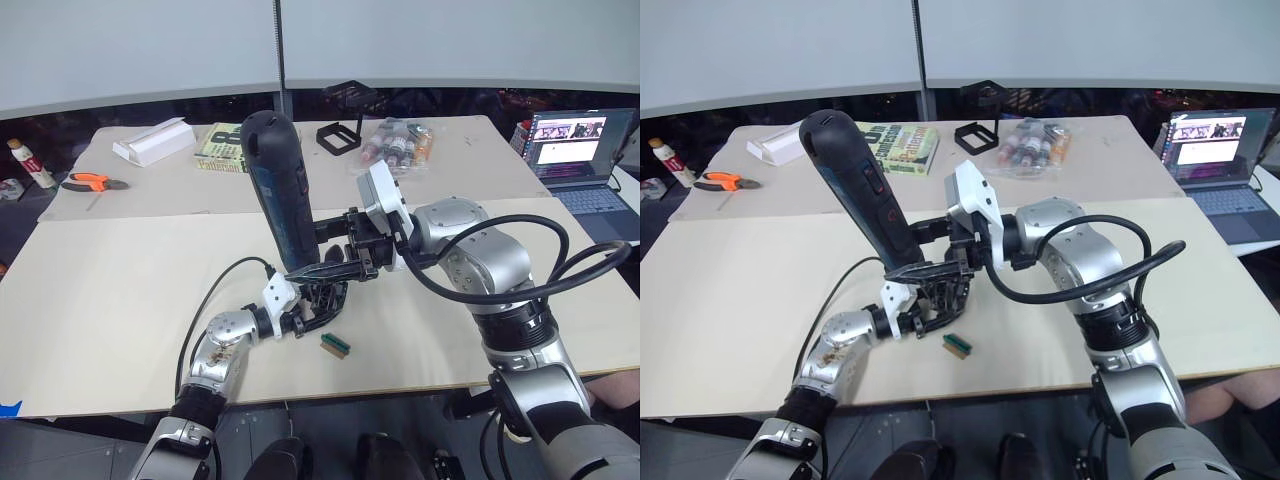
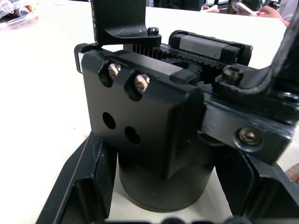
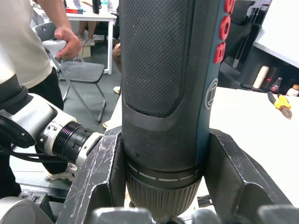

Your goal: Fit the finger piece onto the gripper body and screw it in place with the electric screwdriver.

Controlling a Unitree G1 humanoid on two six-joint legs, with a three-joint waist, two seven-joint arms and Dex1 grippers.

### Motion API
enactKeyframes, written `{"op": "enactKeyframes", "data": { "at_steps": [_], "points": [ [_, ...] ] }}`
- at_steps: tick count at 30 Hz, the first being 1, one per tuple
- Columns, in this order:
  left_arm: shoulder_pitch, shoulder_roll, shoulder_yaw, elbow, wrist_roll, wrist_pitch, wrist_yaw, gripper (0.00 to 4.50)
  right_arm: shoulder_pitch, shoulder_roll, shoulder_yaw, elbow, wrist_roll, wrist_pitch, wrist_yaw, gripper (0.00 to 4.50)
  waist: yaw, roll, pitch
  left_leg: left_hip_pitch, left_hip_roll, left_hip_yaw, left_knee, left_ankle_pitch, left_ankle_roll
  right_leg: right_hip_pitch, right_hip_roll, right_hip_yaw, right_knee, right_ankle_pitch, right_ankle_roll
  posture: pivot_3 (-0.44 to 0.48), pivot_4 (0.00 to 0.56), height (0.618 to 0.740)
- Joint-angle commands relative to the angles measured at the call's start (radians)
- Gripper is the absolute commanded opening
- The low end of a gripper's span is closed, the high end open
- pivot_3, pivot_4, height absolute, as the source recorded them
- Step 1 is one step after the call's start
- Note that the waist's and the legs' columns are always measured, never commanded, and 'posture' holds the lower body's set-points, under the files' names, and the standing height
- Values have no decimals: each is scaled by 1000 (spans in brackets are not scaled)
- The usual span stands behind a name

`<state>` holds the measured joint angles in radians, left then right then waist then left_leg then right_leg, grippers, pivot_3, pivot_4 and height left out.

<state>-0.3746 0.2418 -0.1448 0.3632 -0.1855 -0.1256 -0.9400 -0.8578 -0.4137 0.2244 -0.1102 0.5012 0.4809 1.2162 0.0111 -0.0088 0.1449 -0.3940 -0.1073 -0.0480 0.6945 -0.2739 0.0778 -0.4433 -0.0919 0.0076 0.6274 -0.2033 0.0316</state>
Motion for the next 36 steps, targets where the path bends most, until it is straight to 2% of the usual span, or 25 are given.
{"op": "enactKeyframes", "data": {
  "at_steps": [1,14,22,36],
  "points": [
    [17,-4,-17,-12,1,6,-7,2475,-34,3,-38,-13,7,-37,-3,1934,0,0,0,0,0,0,0,0,0,0,0,0,0,0,0,0,150,740],
    [16,-4,-16,-11,1,5,-4,2475,-1,-2,-15,-18,-9,-33,15,1934,0,0,0,0,0,0,0,0,0,0,0,0,0,0,0,0,150,740],
    [16,-3,-16,-8,1,9,-3,2475,43,-5,-3,-13,10,80,-27,1934,1,0,0,0,0,0,0,0,0,1,0,0,0,0,0,0,150,740],
    [14,8,-12,-14,0,18,-2,2475,110,0,33,50,-63,8,-75,1934,0,1,-1,5,0,0,-1,0,0,4,0,0,0,0,0,0,150,740]
  ]
}}
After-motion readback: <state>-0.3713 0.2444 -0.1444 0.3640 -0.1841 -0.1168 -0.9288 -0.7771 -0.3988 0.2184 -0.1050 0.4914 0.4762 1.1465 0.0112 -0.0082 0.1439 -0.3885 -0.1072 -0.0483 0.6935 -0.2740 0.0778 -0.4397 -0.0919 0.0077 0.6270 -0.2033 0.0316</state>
